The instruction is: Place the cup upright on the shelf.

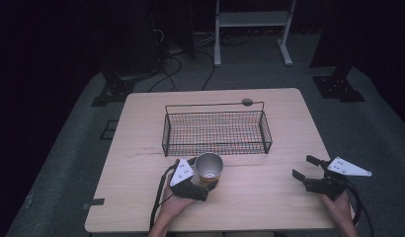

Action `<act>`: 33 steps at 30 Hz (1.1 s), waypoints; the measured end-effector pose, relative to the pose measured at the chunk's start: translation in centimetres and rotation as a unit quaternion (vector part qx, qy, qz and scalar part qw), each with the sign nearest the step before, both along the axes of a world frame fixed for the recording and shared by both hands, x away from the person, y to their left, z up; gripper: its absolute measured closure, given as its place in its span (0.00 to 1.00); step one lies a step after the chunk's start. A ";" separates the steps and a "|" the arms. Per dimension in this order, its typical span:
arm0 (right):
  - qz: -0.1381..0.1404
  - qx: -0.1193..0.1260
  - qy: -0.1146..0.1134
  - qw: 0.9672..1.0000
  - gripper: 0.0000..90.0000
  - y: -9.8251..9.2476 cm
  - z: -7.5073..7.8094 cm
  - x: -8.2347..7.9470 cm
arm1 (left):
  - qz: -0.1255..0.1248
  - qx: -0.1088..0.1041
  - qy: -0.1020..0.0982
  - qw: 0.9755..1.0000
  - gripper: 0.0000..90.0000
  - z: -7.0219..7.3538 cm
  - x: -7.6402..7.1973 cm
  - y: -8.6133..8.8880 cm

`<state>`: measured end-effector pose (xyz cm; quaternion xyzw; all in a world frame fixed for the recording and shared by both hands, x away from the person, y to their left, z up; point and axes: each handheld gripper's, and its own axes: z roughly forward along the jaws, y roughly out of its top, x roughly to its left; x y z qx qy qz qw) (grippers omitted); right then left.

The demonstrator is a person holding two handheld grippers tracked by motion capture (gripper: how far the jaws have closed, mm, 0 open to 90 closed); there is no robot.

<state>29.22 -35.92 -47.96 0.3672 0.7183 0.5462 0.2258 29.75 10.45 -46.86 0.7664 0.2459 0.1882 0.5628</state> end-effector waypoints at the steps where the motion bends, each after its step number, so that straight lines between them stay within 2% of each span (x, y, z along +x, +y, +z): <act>1: 0.000 0.000 0.000 1.000 0.15 0.0 0.0 0.0 | 0.000 0.000 0.001 1.000 0.00 0.0 0.1 -0.1; 6: 0.000 0.000 0.000 1.000 0.15 0.0 0.0 0.0 | -0.004 0.002 0.005 1.000 0.00 0.0 0.4 -0.4; 7: 0.000 0.000 0.000 1.000 0.15 0.0 0.0 0.0 | -0.010 0.002 0.000 1.000 0.05 0.0 0.4 -0.5; 10: 0.000 0.000 0.000 1.000 0.15 0.0 0.0 0.0 | -0.012 0.002 -0.002 1.000 0.07 0.1 0.6 -0.6; 13: 0.000 0.000 0.000 1.000 0.15 0.0 0.0 0.0 | -0.016 -0.001 -0.006 1.000 0.15 0.2 0.6 -0.5; 24: 0.001 0.000 0.000 1.000 0.15 0.0 0.0 0.0 | -0.010 -0.007 -0.008 1.000 0.16 0.5 0.5 -0.3; 33: 0.001 0.000 0.000 1.000 0.15 0.0 0.0 0.0 | -0.032 -0.012 -0.019 0.999 0.16 2.7 0.6 -0.6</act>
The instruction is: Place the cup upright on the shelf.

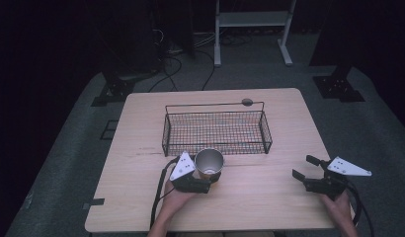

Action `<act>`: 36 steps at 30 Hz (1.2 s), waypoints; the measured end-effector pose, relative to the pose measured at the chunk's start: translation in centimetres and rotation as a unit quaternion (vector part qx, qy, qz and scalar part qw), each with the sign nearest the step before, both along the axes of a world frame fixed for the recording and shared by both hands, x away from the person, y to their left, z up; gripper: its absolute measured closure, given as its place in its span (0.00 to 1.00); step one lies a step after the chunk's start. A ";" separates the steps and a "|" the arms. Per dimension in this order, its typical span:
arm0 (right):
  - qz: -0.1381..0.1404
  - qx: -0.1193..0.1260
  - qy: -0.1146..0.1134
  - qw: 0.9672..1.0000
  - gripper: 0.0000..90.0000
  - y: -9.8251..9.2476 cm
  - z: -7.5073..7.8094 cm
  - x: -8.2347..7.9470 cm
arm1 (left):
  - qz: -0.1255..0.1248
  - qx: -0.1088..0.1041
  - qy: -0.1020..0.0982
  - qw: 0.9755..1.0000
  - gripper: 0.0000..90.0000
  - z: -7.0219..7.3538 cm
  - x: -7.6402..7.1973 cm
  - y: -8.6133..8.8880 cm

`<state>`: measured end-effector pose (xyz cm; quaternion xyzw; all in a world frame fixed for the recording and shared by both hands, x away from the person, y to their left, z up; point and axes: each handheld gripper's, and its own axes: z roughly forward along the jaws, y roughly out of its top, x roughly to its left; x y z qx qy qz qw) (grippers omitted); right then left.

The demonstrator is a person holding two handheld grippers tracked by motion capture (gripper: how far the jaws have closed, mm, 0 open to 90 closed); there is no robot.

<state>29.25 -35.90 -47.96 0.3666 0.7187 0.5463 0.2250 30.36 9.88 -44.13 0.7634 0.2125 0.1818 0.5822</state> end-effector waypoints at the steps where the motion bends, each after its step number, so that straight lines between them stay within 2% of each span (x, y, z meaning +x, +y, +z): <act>1: 0.000 0.000 0.000 1.000 0.15 0.0 0.0 0.0 | -0.001 0.001 -0.002 1.000 0.16 0.2 0.0 -0.1; 6: 0.001 -0.001 0.000 1.000 0.15 0.0 0.0 0.0 | -0.011 0.006 -0.006 1.000 0.16 1.2 0.3 -0.4; 19: 0.001 0.000 -0.001 1.000 0.15 0.0 0.0 0.0 | -0.023 -0.002 -0.009 1.000 0.16 3.3 1.5 -0.6; 25: 0.002 0.001 0.000 1.000 0.15 0.0 0.0 0.0 | -0.032 0.003 -0.015 0.999 0.16 4.9 2.6 -1.1; 36: 0.001 0.001 0.000 1.000 0.15 0.0 0.0 0.0 | -0.036 -0.002 -0.020 0.999 0.16 7.1 4.8 -1.1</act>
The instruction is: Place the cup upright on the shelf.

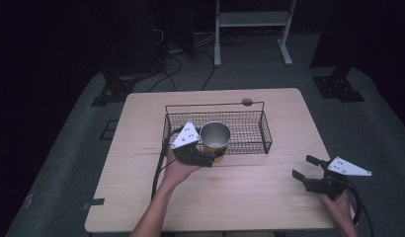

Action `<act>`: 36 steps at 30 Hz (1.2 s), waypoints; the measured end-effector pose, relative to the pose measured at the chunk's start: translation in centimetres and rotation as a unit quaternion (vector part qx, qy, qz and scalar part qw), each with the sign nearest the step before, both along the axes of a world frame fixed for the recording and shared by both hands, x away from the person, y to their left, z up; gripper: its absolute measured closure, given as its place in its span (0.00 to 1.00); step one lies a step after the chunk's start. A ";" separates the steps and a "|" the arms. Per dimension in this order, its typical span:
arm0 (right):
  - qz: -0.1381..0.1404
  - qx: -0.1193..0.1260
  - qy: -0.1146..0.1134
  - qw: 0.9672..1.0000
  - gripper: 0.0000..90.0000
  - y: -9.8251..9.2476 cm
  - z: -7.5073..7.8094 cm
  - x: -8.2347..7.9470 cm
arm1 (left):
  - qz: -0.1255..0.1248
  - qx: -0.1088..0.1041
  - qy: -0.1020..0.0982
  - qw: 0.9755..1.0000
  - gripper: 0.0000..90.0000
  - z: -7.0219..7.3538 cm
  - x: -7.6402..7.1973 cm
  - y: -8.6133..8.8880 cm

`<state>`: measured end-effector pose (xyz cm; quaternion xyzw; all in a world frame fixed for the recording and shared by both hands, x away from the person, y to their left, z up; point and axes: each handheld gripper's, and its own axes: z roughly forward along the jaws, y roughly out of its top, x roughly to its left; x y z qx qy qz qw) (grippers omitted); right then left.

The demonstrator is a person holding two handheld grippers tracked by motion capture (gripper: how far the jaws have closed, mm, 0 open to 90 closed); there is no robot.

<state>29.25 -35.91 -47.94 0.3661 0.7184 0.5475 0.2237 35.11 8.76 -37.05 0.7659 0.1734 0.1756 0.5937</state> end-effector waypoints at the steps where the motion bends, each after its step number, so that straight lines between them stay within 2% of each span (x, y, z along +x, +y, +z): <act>1: 0.000 0.001 0.000 1.000 0.15 0.0 0.0 0.0 | 0.000 0.000 0.000 1.000 0.16 0.0 0.0 0.0; 27: 0.002 0.001 -0.002 1.000 0.15 0.0 0.0 0.0 | 0.007 0.002 0.012 1.000 0.16 2.1 4.6 -0.3; 36: 0.003 0.000 -0.002 1.000 0.15 0.0 0.0 0.0 | 0.006 0.006 0.018 1.000 0.16 2.7 6.7 -0.8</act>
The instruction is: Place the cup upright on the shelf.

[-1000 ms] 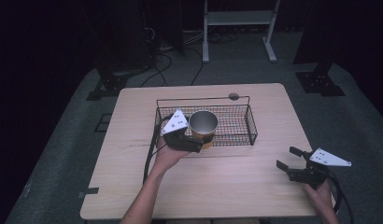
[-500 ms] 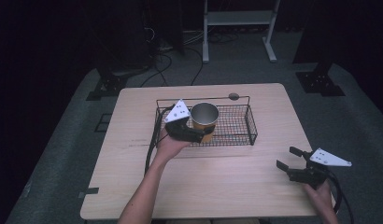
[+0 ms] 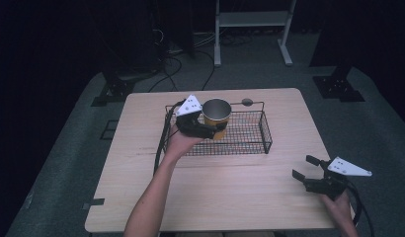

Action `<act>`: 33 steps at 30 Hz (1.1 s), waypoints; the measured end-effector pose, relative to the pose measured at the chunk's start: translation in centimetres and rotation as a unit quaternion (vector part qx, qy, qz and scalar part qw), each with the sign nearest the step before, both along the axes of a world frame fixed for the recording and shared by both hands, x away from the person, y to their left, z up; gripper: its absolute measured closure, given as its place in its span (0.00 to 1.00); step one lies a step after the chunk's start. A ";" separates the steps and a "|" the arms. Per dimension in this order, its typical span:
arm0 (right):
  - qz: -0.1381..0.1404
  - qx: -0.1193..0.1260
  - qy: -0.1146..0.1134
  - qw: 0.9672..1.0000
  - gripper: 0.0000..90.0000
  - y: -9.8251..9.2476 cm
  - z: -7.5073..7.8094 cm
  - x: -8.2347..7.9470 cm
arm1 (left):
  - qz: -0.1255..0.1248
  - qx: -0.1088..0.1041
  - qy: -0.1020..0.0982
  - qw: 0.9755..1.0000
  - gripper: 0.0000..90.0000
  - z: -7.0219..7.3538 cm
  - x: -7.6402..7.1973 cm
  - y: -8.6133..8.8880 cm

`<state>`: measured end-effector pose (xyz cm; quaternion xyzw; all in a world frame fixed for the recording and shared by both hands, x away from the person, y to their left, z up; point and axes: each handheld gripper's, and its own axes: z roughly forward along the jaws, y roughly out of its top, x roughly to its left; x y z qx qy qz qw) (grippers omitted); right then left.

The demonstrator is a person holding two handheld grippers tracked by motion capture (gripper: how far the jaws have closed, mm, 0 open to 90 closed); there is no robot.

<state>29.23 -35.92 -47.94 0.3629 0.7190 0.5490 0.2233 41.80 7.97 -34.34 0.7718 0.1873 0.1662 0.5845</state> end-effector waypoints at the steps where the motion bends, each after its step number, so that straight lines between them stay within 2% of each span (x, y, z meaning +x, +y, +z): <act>1: 0.000 0.000 0.000 1.000 0.15 0.0 0.0 0.0 | 0.000 0.000 0.000 1.000 0.16 0.0 0.0 0.0; 13: 0.001 0.000 0.000 1.000 0.15 0.0 0.0 0.0 | -0.002 0.005 0.010 1.000 0.16 0.2 2.5 -0.8; 19: 0.002 0.001 0.000 1.000 0.15 0.0 0.0 0.0 | -0.005 0.005 0.020 1.000 0.16 -0.4 3.7 -0.8; 25: 0.002 0.002 0.000 1.000 0.15 0.0 0.0 0.0 | 0.000 0.016 0.032 0.999 0.16 -1.2 5.0 -0.7; 33: 0.002 0.003 0.000 1.000 0.15 0.0 0.0 0.0 | -0.001 0.030 0.038 0.999 0.16 -1.5 5.9 -1.1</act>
